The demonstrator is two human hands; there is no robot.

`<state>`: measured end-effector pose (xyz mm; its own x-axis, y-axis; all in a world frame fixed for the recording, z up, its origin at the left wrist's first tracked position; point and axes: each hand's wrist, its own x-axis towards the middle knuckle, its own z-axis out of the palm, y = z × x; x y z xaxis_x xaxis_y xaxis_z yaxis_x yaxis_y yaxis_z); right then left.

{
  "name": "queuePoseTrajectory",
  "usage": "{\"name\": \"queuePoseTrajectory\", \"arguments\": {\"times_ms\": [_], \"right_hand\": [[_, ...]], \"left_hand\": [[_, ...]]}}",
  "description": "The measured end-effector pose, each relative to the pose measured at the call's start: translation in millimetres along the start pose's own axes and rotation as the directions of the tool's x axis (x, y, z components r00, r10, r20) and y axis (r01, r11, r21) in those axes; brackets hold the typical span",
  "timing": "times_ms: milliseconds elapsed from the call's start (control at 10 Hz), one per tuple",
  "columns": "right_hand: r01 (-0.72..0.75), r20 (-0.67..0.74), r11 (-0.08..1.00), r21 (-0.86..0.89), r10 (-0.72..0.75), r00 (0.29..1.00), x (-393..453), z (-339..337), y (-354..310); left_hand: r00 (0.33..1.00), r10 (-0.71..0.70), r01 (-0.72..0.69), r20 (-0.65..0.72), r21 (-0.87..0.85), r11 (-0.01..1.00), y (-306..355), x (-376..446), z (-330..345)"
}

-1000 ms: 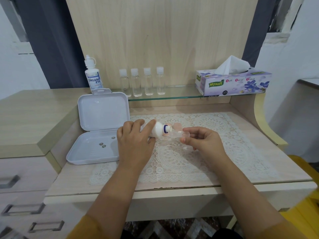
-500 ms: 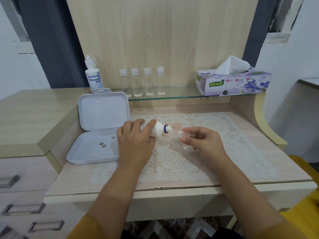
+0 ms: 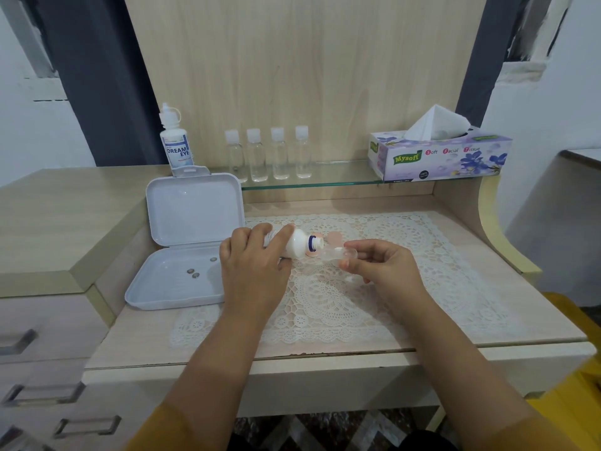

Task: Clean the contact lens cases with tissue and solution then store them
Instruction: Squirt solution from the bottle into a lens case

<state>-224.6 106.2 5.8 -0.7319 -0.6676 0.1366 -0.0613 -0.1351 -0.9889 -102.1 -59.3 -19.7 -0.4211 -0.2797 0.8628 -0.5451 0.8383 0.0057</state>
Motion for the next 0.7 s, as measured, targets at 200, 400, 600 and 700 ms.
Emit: {"name": "queuePoseTrajectory", "arguments": {"times_ms": [200,400,600,700], "right_hand": [[-0.014,-0.007,1.0,0.0,0.014,1.0,0.6,0.4,-0.1],[-0.035,-0.005,0.997,0.064,0.035,0.999,-2.1,0.6,2.1],[-0.03,0.0,0.998,0.061,0.03,1.0,-0.9,0.4,2.7],[-0.032,0.006,0.997,0.065,0.031,0.999,-0.5,0.4,3.3]], "left_hand": [[1.0,-0.005,0.005,0.003,-0.002,1.0,0.2,0.1,-0.6],[1.0,-0.006,0.006,0.009,-0.005,1.0,0.0,0.3,-0.2],[1.0,-0.005,0.005,-0.001,-0.004,1.0,0.4,0.5,-0.5],[1.0,-0.002,0.002,-0.004,-0.001,1.0,0.6,0.7,-0.5]]}}
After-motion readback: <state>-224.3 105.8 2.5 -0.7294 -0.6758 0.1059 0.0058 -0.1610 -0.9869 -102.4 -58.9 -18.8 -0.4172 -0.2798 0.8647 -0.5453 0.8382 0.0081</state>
